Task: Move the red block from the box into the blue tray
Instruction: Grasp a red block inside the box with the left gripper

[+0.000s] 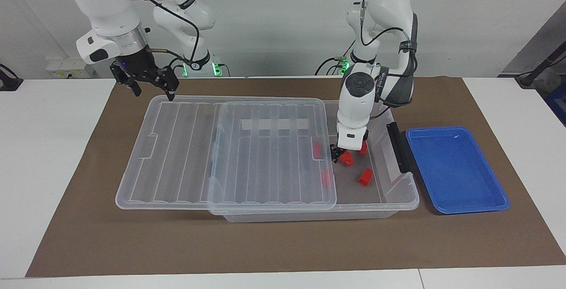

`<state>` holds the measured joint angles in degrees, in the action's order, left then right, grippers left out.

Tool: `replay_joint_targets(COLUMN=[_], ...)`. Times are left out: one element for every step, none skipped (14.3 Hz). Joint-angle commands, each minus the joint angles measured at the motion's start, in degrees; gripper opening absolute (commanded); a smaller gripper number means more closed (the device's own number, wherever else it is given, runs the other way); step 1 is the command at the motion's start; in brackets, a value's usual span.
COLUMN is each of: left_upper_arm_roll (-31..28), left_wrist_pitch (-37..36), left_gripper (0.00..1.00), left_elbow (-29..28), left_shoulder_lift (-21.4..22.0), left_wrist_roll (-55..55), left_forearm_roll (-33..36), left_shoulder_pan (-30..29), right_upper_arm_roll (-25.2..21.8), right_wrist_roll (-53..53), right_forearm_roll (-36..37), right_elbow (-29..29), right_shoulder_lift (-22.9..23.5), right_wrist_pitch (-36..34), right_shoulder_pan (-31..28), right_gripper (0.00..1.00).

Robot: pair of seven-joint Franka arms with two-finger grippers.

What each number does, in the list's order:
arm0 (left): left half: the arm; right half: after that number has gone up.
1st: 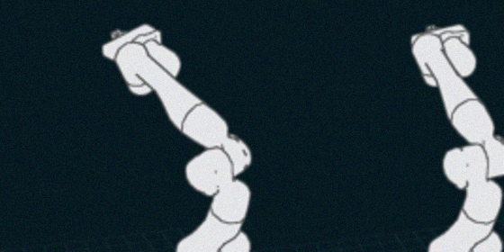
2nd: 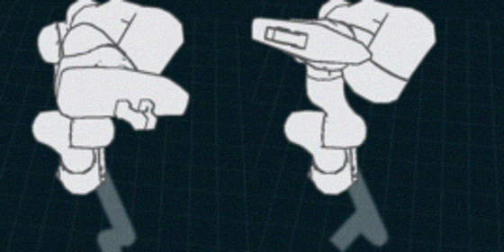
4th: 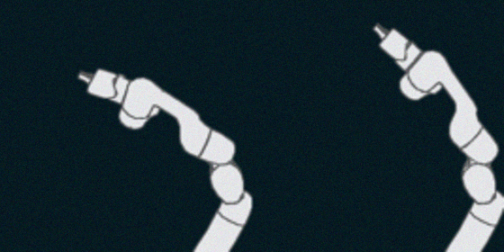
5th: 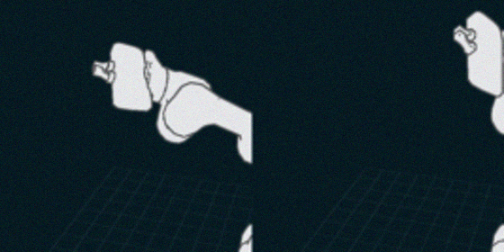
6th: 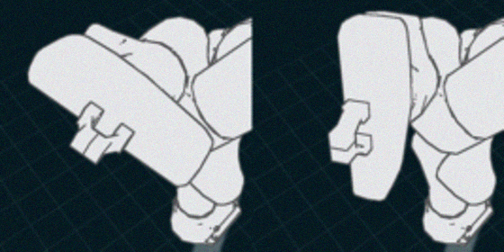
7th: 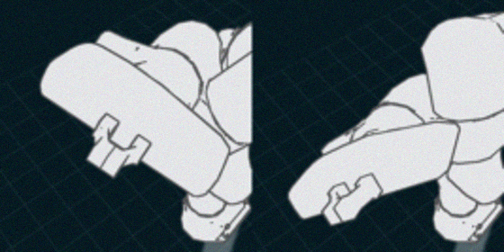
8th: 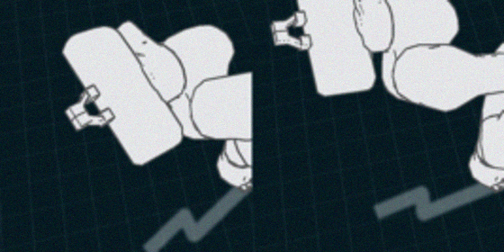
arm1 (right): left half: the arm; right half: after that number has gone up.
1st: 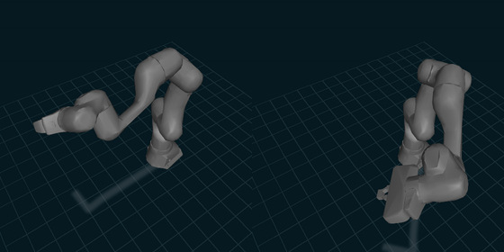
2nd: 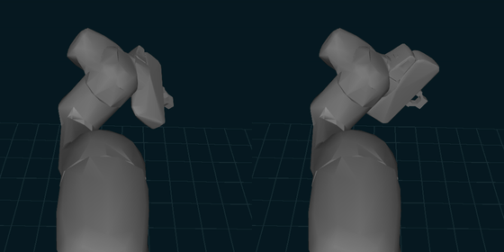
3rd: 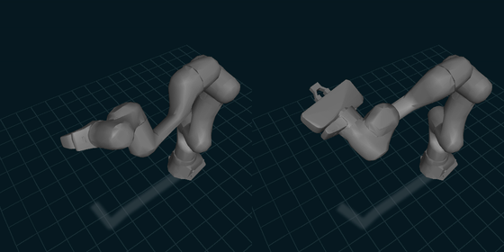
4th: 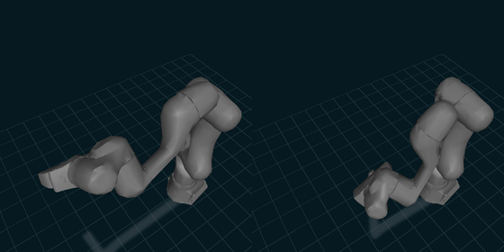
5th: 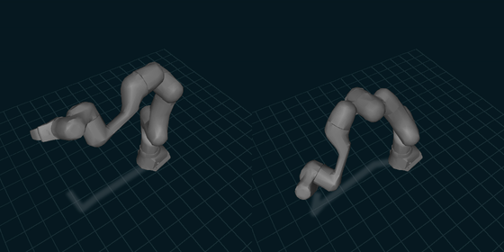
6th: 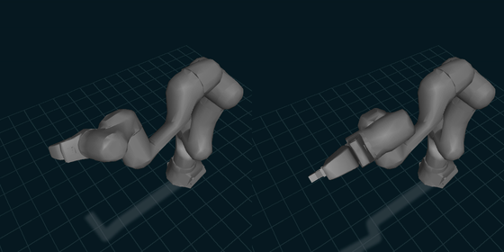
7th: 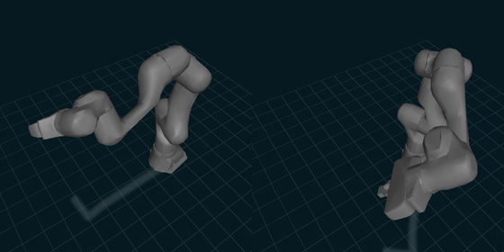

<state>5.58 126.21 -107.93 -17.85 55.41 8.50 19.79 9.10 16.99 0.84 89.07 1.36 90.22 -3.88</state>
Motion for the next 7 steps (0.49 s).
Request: replay_joint_targets(left_upper_arm_roll=[-0.48, -0.48, -0.48, -0.48, -0.48, -0.48, -0.48], left_wrist_pitch=[7.89, 8.43, 8.0, 7.74, 8.34, 8.44, 8.44], left_gripper=[1.0, 1.0, 1.0, 1.0, 1.0, 0.99, 0.99], left_elbow=[-9.48, -10.02, -10.02, -10.46, -11.16, -11.34, -11.34], left_shoulder_lift=[4.05, 4.31, 4.32, 4.4, 4.66, 4.75, 4.76], left_wrist_roll=[-2.14, -2.15, -2.06, -2.49, -3.37, -4.25, -4.95], left_forearm_roll=[-0.33, -0.33, -0.33, -0.33, -0.33, -0.33, -0.33], left_shoulder_pan=[-0.63, -0.54, -0.45, -0.54, -0.63, -0.8, -1.15], right_upper_arm_roll=[0.92, 1.01, 1.01, 1.18, 1.18, 1.18, 1.18], right_wrist_roll=[1.11, 1.11, 1.2, 1.11, 1.03, 1.03, 1.03], right_forearm_roll=[2.83, 3.28, 3.2, 3.2, 3.2, 3.11, 3.2], right_elbow=[1.19, 1.54, 1.81, 1.81, 1.81, 1.9, 1.9], right_shoulder_lift=[-0.56, -0.74, -1.0, -1.09, -1.09, -1.09, -1.09], right_wrist_pitch=[0.13, 0.22, 0.13, 0.04, -0.04, -0.04, -0.04], right_shoulder_pan=[1.06, 1.07, 1.07, 1.07, 1.07, 1.07, 1.07], right_gripper=[1.0, 1.0, 1.0, 1.0, 1.0, 1.0, 1.0])
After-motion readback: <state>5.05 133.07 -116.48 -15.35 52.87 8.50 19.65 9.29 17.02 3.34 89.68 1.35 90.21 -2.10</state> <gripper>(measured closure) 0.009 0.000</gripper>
